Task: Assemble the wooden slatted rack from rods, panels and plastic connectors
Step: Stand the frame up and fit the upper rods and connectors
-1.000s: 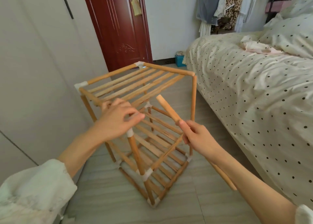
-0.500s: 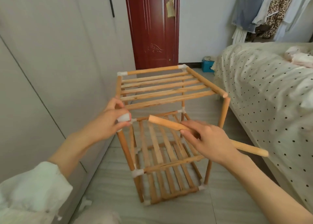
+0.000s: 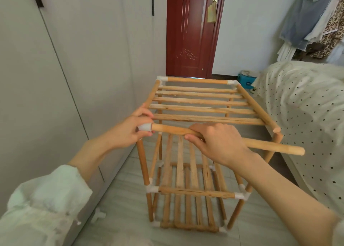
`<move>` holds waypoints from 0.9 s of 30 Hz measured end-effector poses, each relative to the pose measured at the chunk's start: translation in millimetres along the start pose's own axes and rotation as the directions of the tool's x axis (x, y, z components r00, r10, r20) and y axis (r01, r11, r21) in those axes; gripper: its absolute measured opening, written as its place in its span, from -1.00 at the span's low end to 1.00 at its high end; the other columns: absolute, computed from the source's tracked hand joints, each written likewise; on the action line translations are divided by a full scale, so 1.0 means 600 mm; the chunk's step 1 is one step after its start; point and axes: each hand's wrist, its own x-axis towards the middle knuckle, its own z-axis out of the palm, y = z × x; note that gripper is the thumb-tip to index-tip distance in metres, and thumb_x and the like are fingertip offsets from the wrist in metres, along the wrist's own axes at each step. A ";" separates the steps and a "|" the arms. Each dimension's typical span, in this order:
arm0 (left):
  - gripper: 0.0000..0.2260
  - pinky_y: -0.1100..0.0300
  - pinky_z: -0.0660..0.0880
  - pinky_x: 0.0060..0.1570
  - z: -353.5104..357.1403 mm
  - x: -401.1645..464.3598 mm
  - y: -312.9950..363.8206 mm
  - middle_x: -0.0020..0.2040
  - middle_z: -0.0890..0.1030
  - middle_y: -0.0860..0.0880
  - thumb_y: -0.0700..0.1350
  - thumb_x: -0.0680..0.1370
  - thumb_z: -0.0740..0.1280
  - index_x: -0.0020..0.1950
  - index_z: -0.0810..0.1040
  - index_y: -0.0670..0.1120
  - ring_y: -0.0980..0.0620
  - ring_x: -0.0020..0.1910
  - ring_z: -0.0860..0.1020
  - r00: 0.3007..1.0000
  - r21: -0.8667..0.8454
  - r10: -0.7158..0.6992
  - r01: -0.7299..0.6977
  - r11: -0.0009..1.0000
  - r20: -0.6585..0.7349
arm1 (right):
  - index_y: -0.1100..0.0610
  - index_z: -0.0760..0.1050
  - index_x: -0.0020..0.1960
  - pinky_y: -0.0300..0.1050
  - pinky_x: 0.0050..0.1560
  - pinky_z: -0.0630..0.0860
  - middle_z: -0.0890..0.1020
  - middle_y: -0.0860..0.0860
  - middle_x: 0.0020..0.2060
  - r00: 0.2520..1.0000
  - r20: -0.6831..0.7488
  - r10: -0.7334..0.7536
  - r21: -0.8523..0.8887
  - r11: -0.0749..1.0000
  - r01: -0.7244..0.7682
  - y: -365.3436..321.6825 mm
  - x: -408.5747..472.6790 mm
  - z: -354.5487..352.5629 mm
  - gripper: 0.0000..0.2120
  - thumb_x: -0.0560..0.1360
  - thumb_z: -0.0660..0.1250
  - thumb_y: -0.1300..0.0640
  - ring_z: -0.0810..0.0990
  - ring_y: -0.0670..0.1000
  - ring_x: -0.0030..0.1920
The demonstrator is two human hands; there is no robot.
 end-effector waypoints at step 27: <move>-0.70 0.43 0.47 -0.17 0.006 0.041 0.031 0.05 0.59 0.20 0.03 0.64 0.04 0.23 0.48 0.02 0.36 -0.08 0.58 0.869 -0.843 -0.457 0.095 0.530 -0.190 | 0.15 0.55 0.03 -0.14 -0.69 0.35 0.49 -0.01 -0.44 0.935 -0.179 -0.305 -0.178 0.945 0.274 -0.001 0.038 0.022 -0.53 0.61 -0.02 -0.12 0.39 0.01 -0.61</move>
